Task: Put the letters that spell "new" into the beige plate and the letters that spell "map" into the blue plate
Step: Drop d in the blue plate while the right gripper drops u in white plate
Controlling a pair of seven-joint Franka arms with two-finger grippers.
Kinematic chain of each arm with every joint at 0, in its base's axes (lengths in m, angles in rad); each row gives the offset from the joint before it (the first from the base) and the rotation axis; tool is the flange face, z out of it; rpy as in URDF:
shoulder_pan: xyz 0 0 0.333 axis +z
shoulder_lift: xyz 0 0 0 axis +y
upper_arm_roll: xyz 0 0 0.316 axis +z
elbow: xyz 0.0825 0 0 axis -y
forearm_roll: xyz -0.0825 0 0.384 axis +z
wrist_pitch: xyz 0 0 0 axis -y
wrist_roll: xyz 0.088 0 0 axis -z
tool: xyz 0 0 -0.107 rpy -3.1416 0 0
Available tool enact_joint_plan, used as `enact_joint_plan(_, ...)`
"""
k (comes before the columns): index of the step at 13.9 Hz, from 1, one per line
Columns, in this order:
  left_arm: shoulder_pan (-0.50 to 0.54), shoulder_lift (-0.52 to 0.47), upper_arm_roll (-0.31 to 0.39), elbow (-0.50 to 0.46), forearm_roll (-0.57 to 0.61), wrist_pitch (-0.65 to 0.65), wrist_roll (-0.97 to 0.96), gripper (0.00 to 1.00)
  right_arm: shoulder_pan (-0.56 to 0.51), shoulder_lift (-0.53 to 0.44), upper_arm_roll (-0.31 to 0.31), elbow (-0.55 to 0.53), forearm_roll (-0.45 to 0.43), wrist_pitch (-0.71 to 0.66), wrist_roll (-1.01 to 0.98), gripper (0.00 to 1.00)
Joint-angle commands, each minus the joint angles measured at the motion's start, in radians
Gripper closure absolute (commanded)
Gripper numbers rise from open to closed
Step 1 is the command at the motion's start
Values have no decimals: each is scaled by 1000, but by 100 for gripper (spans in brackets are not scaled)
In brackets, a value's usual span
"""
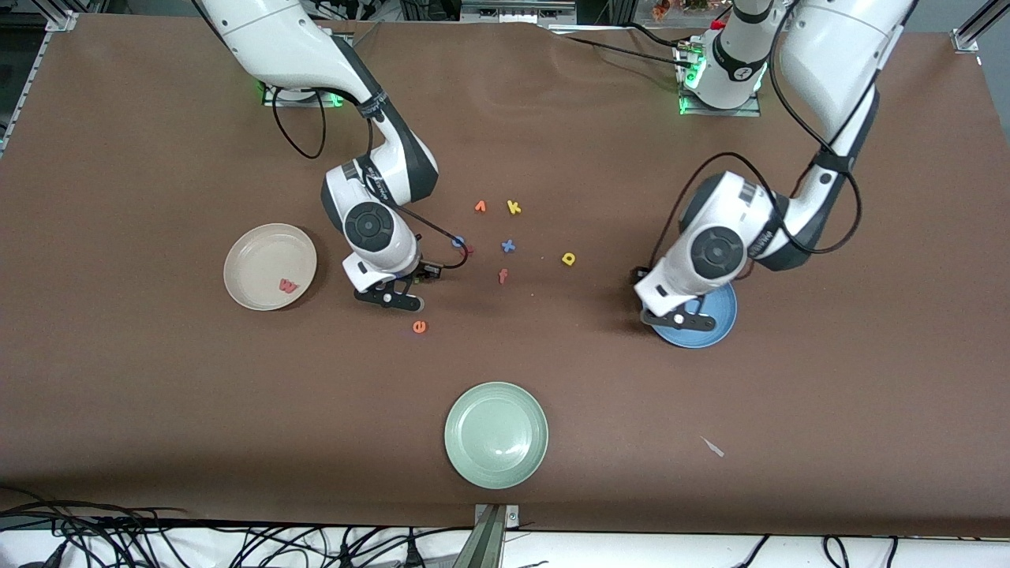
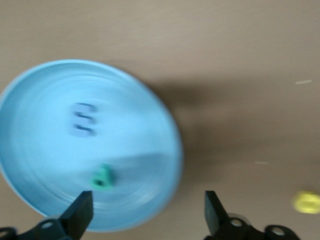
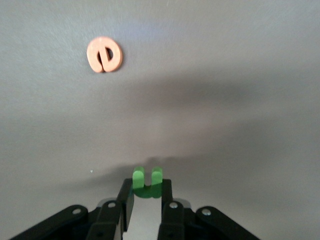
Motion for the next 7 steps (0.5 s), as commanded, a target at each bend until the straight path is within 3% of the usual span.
enact_joint_plan(1,-62,3,-36,14,11,-18,-160,0,-6,-40,-46,18,-3,-104,-126,98)
enact_joint_plan(3,-128,26,-35,16,-10,14,-303,0,-4,-68,-101,4,-8,-173,-257,98)
enact_joint_plan(7,-200,81,-32,-4,9,152,-782,0,-4,-131,-224,-109,-9,-159,-514,98)
